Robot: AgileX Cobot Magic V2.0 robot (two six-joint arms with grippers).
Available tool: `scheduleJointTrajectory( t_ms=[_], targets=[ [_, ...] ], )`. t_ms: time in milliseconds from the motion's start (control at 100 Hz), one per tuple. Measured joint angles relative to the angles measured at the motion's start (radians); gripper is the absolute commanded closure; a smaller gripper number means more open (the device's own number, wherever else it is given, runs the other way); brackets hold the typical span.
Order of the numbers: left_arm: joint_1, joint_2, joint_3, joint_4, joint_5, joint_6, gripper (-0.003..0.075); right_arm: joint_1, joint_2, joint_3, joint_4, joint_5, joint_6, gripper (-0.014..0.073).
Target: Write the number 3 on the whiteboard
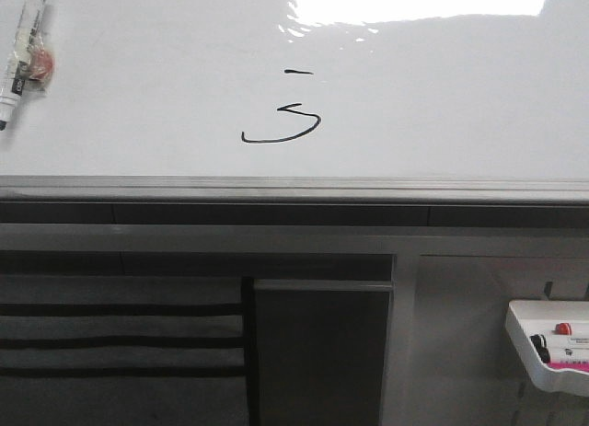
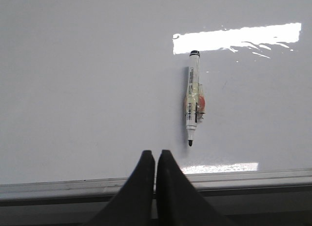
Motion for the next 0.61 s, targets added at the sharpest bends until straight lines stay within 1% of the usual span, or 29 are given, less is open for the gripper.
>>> scheduleJointTrajectory(
  t_ms=[610],
  targets=[
    [0.000, 0.000, 0.000, 0.000, 0.000, 0.000, 0.0741, 0.010, 0.000, 0.000, -0.001, -0.020, 0.005, 0.0656]
  ],
)
